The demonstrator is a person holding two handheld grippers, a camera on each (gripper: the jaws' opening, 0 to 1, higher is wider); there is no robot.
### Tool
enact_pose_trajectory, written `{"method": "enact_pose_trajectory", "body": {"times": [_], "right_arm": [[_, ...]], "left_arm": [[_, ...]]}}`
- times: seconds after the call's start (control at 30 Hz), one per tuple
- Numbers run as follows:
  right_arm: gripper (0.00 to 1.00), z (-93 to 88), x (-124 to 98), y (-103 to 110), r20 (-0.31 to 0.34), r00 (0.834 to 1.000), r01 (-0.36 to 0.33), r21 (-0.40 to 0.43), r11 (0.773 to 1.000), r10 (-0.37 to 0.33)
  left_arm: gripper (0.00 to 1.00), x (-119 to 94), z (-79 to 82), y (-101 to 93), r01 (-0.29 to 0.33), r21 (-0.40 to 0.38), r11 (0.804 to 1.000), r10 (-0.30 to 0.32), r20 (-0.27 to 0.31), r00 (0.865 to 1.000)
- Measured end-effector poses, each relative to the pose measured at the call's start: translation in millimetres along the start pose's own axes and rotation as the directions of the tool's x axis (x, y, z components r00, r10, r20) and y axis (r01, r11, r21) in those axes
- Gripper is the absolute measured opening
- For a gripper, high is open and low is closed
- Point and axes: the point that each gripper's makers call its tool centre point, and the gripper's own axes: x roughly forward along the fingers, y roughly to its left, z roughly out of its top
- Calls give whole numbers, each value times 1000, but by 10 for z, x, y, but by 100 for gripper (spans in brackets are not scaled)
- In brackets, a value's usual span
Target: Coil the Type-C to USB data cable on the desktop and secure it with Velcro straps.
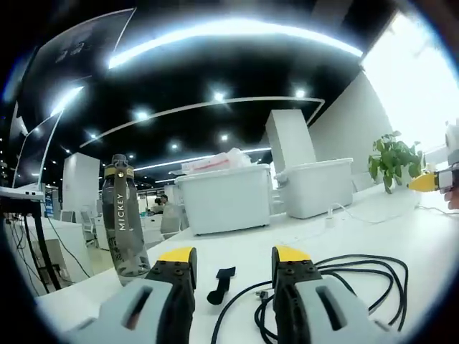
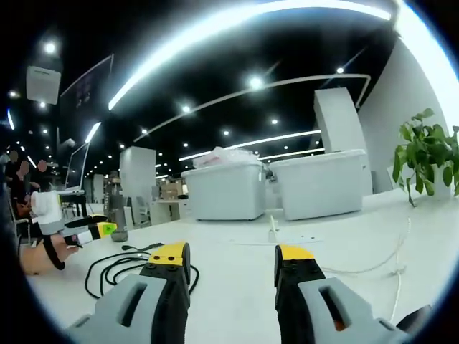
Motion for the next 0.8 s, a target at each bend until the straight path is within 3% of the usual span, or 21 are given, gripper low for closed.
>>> {"method": "enact_pose_trajectory", "body": {"times": [0.8], "right_arm": [[46, 9, -6, -9, 2, 1000, 6, -2, 1000, -6]], "left_arm": [[42, -12, 18, 26, -9, -5, 1000, 9, 4, 1000]]}}
